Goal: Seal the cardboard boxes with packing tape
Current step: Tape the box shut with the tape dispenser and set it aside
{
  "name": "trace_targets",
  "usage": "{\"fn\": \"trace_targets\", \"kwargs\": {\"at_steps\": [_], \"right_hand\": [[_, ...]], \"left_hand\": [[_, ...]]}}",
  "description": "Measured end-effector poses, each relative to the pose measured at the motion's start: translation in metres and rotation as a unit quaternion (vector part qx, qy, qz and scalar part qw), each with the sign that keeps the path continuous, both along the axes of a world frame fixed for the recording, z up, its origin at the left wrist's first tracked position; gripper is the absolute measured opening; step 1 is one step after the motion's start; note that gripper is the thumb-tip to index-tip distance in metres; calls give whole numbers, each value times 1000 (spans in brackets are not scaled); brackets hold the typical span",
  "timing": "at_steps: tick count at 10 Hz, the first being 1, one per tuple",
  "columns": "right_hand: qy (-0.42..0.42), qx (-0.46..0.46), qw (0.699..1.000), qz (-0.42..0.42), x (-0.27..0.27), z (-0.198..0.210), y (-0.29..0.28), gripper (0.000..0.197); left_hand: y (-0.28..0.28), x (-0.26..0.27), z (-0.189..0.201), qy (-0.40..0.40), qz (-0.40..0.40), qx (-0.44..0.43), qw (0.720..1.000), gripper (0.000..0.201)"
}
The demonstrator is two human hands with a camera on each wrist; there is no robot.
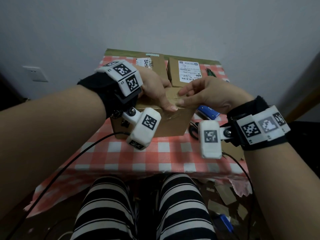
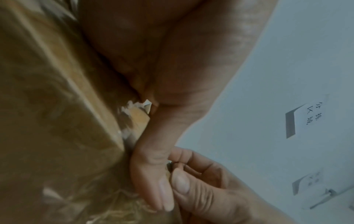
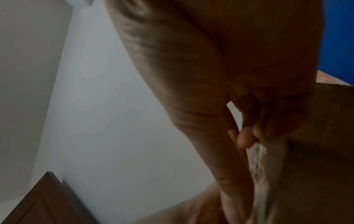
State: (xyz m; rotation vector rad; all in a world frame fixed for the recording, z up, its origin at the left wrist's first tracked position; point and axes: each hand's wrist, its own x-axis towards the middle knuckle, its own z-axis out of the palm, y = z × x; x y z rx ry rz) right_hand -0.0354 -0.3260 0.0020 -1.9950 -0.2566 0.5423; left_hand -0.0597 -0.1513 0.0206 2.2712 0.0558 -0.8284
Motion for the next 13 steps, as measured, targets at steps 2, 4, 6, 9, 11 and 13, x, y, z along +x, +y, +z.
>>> {"fn": "trace_targets", "kwargs": {"at_steps": [2,4,6,9,11,13], "right_hand": [[34,26,999,2,-2,-6,1,29],[70,46,996,-37,0,-7,8,28],[77,63,994,-53,-1,-9,9,32],[101,84,989,-62,4,-10,7,32],[101,85,990,-56,1,-11,7,32],[96,92,989,-59,-1,-13,4,27]], "left_hand": [[1,3,-3,-6,5,2,1000,105],[-4,3,-4,-22,25,18,999,94],[-7,6,-4,-3,45,1,999,72],[-8,11,-4,-12,56,30,998,48],[-7,12,-7,-90,46,44,994,35],[-2,2,-1,-129,29,90,987,37]]}}
